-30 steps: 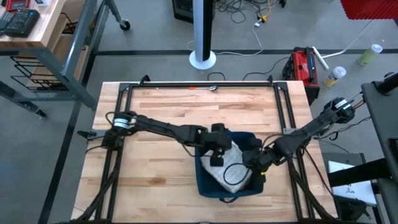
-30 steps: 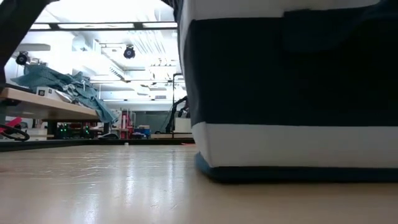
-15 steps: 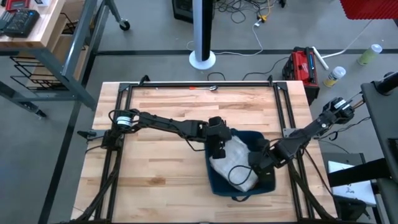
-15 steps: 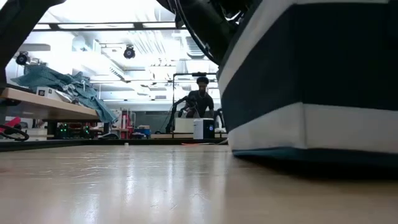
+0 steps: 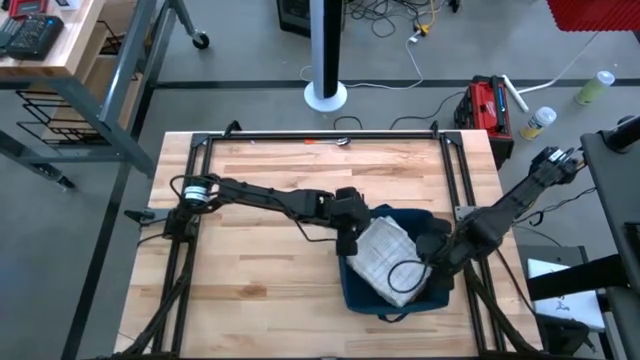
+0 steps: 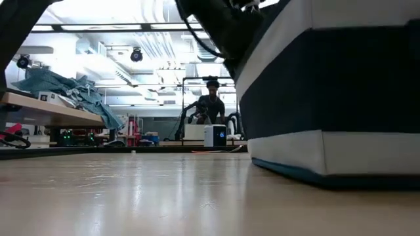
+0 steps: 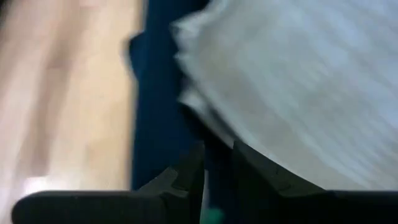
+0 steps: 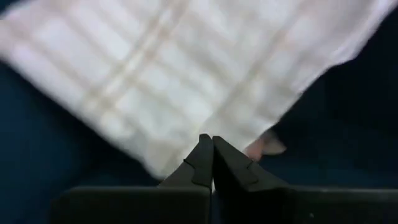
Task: Fold towel
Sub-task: Put the stacked folded towels into the laundry bin
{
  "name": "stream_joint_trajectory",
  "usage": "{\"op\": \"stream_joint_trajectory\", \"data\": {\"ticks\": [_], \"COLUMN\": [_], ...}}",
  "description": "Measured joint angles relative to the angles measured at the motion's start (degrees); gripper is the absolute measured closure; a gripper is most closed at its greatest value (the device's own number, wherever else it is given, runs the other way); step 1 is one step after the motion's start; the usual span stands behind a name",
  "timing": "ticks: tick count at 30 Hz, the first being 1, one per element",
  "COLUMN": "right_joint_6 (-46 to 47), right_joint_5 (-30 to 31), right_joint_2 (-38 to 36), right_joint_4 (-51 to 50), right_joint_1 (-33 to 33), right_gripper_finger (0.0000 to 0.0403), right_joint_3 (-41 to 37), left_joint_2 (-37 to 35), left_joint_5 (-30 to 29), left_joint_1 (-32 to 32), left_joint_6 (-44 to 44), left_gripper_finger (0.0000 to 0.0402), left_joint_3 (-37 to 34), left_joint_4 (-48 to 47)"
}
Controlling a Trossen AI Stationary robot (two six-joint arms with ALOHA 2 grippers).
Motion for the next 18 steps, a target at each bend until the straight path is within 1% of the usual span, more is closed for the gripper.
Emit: {"op": "stream_joint_trajectory", "data": {"ticks": [4, 6, 8, 10, 12, 15, 18], "right_joint_6": [-1.3, -3.0, -4.4, -6.4, -9.0, -11.4, -11.4], "right_joint_5": [7.2, 8.1, 8.2, 7.8, 5.8, 0.9, -4.4], "right_joint_2": [-3.6, -3.7, -3.2, -2.2, -0.9, 1.4, 3.4], "right_joint_4": [0.4, 0.8, 1.3, 3.1, 6.5, 10.6, 11.3], "right_joint_1": [-0.7, -1.7, -2.7, -3.3, -3.6, -3.7, -3.9], "right_gripper_finger": [0.0403, 0.0403, 0.0403, 0.0403, 0.0403, 0.0403, 0.0403], "right_joint_3": [0.0, 0.0, -0.1, -0.5, -1.2, -1.7, -1.9], "left_joint_2": [-0.5, -0.2, 0.4, 0.7, 0.9, 0.9, 0.9], "left_joint_5": [9.8, 15.0, 19.1, 20.3, 20.4, 20.4, 20.4], "left_joint_1": [-0.2, -0.3, -0.3, -0.3, -0.3, 0.1, 0.4], "left_joint_6": [4.0, 6.2, 7.6, 7.9, 7.9, 7.9, 7.9], "left_gripper_finger": [0.0326, 0.0326, 0.0326, 0.0326, 0.0326, 0.0326, 0.0326], "left_joint_3": [0.6, 0.5, 0.4, 0.4, 0.4, 0.4, 0.6], "left_joint_4": [-5.3, -7.2, -7.1, -7.1, -6.6, -6.4, -6.8]}}
